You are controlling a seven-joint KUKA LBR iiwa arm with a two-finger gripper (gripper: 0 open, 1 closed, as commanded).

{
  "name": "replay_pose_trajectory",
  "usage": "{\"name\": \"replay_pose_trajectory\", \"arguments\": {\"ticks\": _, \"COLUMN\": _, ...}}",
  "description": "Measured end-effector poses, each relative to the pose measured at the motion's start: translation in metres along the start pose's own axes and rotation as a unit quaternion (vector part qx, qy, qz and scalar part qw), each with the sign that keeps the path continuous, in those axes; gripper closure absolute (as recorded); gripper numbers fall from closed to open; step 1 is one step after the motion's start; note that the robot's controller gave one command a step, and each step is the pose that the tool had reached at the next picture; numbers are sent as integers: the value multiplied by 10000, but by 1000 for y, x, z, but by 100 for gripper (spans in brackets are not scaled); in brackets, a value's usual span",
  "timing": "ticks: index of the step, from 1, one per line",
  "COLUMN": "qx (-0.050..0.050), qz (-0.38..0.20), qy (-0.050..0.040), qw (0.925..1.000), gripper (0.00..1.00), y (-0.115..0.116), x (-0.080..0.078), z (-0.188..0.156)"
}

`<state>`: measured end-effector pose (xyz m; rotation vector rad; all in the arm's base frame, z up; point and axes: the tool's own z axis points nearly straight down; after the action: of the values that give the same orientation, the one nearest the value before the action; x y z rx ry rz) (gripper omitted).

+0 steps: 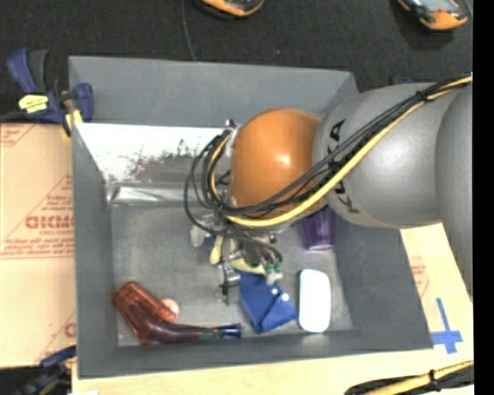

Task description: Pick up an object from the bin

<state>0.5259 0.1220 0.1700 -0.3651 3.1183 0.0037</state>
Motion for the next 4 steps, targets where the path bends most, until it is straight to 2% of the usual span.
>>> {"name": "replay_pose_trajectory", "arguments": {"ticks": 1, "qx": -1, "qz": 921, "qy": -25, "qw": 9957, "gripper": 0, "y": -61, "x": -23, "z": 7}}
{"name": "replay_pose_trajectory", "arguments": {"ticks": 2, "qx": 9, "qz": 350, "qy": -8, "qw": 9994, "gripper": 0, "y": -81, "x": -23, "z": 24}}
{"name": "replay_pose_trajectory", "arguments": {"ticks": 3, "qx": 6, "qz": -296, "qy": -120, "qw": 9995, "gripper": 0, "y": -113, "x": 1, "z": 75}}
{"name": "replay_pose_trajectory", "arguments": {"ticks": 4, "qx": 5, "qz": 373, "qy": -124, "qw": 9992, "gripper": 0, "y": -134, "x": 9, "z": 95}}
